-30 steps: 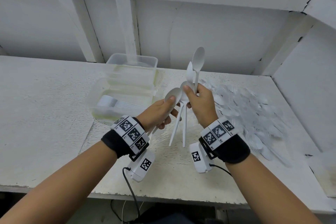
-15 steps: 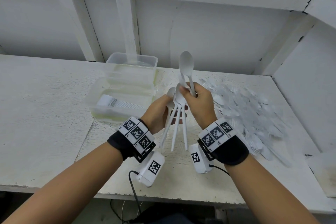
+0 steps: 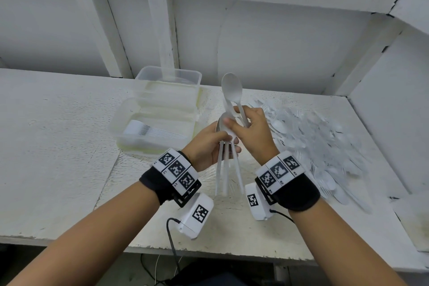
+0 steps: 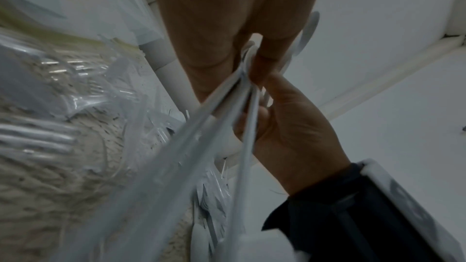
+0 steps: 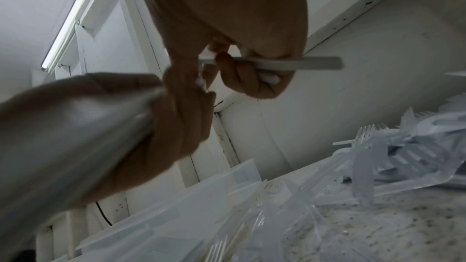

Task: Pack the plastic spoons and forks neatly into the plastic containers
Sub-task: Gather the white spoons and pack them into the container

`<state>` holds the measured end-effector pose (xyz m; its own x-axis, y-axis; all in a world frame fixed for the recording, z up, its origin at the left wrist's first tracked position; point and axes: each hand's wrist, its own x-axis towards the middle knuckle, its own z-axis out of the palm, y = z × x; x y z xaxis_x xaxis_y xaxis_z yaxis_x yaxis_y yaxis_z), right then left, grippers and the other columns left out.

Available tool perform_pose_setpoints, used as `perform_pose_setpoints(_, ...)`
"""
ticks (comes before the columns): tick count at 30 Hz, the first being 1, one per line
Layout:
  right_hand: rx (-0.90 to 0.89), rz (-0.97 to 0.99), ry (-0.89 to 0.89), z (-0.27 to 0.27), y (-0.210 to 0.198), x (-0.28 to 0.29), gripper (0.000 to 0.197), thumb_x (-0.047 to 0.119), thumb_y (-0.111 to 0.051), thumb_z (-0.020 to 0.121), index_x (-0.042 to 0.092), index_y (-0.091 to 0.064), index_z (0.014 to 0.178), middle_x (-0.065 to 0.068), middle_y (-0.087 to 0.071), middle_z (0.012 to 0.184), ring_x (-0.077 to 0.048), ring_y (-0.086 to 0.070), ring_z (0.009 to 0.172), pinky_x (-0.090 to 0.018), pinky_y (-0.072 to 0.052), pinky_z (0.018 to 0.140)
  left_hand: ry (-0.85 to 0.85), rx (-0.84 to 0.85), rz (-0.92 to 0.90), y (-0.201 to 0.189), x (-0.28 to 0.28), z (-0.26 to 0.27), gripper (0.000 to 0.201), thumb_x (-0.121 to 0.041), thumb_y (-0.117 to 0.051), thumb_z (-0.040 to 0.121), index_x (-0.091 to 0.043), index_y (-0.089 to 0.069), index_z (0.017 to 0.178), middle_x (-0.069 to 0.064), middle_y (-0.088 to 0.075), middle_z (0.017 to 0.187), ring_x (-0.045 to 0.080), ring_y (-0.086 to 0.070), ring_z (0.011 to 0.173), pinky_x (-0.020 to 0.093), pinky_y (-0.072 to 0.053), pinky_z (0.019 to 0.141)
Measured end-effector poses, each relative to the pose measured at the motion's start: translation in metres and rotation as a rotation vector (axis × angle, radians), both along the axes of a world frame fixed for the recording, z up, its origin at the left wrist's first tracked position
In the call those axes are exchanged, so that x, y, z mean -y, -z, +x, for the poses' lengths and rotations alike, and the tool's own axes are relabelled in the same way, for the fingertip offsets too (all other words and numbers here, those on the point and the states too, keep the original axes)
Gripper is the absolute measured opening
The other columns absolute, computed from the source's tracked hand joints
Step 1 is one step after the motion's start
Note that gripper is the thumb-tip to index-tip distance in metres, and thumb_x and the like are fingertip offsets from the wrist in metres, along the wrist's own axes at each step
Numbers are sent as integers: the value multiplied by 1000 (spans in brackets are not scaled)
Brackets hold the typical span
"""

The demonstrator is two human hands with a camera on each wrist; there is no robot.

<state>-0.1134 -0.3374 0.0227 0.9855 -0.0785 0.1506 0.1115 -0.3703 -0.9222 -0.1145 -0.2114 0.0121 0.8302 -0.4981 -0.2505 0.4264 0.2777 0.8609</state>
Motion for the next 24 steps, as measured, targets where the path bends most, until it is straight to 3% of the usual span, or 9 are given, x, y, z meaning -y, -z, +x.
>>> perform_pose_setpoints(2,-7,-59,-10,0,-1,2,25,25,-58,91,18,-58,115,-6,-45,111,8,-45,82,5,-35,64,-29,-16,17,1,0,1,31,5,-32,89,-10,-47,112,8,-50,69,21,-54,60,32,-52,65)
perform_pose_setpoints(4,-19,-45,-13,-1,0,4,21,26,-50,95,21,-53,116,-2,-48,110,7,-46,84,2,-36,67,-77,-40,41,3,1,2,29,4,-29,89,-12,-41,110,8,-47,69,20,-49,57,32,-48,61)
perform_pose_setpoints(8,-58,70,-11,-11,6,1,7,18,-37,100,18,-37,106,7,-43,81,-2,-41,63,-10,-37,56,-171,-54,90,4,4,4,31,2,-28,87,-14,-42,109,6,-48,71,15,-40,55,26,-34,53)
perform_pose_setpoints(10,-88,95,-8,-15,13,1,5,16,-37,99,17,-38,103,8,-43,78,-4,-41,61,-17,-36,58,-212,-54,89,5,4,5,31,2,-28,87,-15,-45,108,5,-48,72,14,-39,55,26,-32,54)
perform_pose_setpoints(13,-114,114,31,-20,25,-1,5,17,-43,97,17,-48,97,9,-50,79,-7,-45,65,-21,-37,60,-235,-83,49,6,6,5,13,-4,-32,89,-10,-43,91,2,-43,70,12,-38,54,25,-33,55)
perform_pose_setpoints(17,-65,64,40,-25,33,-7,7,15,-48,96,18,-54,95,11,-58,85,-2,-53,75,-14,-43,67,-201,-105,-27,6,8,5,22,-13,-33,91,-12,-45,73,1,-41,67,12,-40,58,26,-34,61)
perform_pose_setpoints(20,-40,16,34,-25,36,-9,9,15,-48,96,19,-56,97,3,-62,92,-7,-57,83,-10,-44,70,-154,-84,-95,5,10,4,23,-12,-29,93,-8,-47,79,10,-55,73,21,-58,66,32,-46,71)
perform_pose_setpoints(24,-1,-61,15,-24,40,-10,19,17,-48,96,14,-61,109,-1,-60,99,-6,-54,85,-4,-39,68,-143,-66,-113,7,9,7,20,-12,-30,92,-3,-48,91,19,-54,81,25,-62,69,31,-54,64)
